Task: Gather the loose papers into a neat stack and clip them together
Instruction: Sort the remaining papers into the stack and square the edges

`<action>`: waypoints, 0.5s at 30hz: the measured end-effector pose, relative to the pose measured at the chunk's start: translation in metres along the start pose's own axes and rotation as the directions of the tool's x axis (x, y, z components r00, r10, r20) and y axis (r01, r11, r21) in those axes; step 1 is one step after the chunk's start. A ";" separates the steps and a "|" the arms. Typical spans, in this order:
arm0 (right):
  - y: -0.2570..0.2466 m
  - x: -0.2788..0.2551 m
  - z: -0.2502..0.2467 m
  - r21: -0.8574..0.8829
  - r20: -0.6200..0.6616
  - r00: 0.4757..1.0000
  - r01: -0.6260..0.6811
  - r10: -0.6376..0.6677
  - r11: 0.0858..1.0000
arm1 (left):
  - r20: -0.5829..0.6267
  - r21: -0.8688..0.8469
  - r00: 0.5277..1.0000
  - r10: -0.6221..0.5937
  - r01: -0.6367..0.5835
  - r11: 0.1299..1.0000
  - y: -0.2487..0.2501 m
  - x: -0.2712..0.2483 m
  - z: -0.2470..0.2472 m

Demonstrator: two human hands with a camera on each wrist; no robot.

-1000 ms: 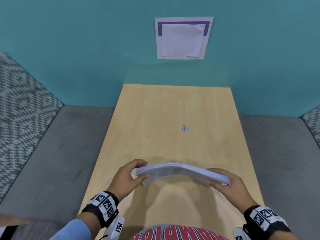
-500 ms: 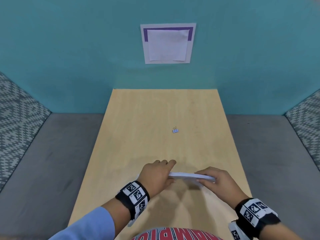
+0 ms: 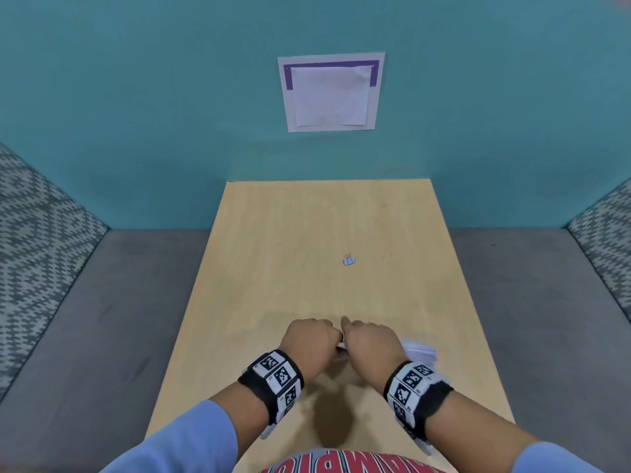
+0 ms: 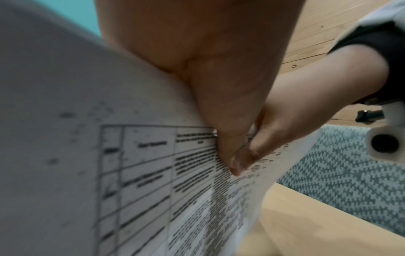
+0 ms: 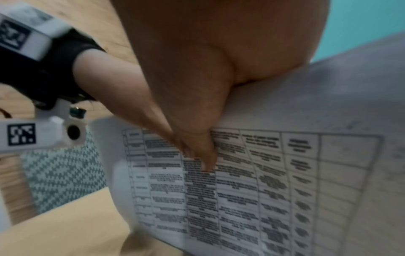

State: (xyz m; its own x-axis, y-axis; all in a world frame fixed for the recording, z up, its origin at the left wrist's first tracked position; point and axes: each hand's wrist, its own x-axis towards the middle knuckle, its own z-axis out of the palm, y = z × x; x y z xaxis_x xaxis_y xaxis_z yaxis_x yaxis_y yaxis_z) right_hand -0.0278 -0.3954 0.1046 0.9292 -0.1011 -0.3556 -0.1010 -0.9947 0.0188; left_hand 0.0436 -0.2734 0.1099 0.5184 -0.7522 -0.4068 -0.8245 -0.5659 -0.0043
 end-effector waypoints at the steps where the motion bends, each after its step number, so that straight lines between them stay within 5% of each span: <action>1: 0.003 0.002 -0.002 -0.008 0.043 0.999 0.006 -0.006 1.000 | -0.008 -0.011 1.000 -0.006 0.006 1.000 -0.003 -0.001 0.001; 8: 0.023 0.007 -0.011 -0.060 0.239 0.971 0.040 -0.025 0.997 | 0.058 -0.014 0.995 -0.086 0.087 0.996 -0.034 -0.015 0.003; 15: 0.053 -0.006 0.000 0.054 0.157 0.988 0.000 -0.009 0.999 | 0.107 -0.040 0.983 -0.151 0.156 0.987 -0.079 -0.038 0.012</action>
State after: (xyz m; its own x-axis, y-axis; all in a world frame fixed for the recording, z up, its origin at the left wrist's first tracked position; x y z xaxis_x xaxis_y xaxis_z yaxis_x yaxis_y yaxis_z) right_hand -0.0389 -0.4471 0.1075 0.8629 -0.0881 -0.4977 -0.1196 -0.9923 -0.0318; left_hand 0.0862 -0.1962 0.1146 0.6097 -0.6172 -0.4973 -0.7236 -0.6895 -0.0314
